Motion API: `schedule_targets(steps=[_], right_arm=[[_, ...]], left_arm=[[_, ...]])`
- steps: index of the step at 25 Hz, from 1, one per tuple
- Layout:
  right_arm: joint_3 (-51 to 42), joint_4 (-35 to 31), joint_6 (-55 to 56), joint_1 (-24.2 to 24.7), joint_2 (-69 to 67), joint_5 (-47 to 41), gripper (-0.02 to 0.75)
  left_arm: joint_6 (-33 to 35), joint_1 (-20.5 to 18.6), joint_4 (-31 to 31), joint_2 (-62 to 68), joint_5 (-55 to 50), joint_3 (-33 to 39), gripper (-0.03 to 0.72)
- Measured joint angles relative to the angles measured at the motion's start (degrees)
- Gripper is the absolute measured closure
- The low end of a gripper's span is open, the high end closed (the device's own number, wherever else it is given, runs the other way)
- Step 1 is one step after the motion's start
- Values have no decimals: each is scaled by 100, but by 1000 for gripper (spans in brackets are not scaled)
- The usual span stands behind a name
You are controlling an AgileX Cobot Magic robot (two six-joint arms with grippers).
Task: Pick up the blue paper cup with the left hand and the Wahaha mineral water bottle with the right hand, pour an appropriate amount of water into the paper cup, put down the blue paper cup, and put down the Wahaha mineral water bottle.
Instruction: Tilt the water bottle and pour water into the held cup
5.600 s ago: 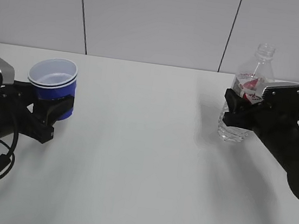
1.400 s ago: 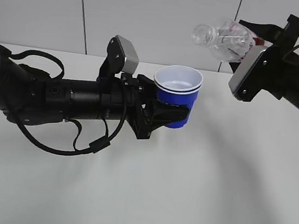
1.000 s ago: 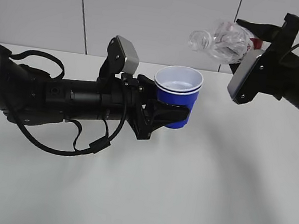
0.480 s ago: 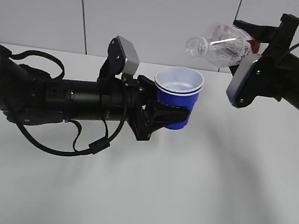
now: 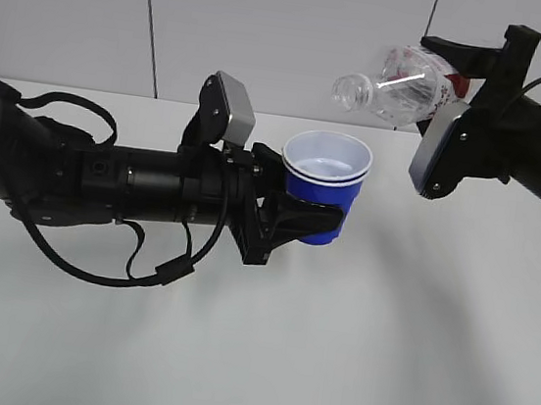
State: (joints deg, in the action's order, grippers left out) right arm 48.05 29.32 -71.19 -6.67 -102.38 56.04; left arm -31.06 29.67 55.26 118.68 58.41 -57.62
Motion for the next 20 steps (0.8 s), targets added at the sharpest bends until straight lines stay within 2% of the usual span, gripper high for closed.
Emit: schedule_targets(steps=[20], right_arm=[[0,0,-308,0,0,0,268]], left_arm=[[0,-23,-108,0,0,0,263]])
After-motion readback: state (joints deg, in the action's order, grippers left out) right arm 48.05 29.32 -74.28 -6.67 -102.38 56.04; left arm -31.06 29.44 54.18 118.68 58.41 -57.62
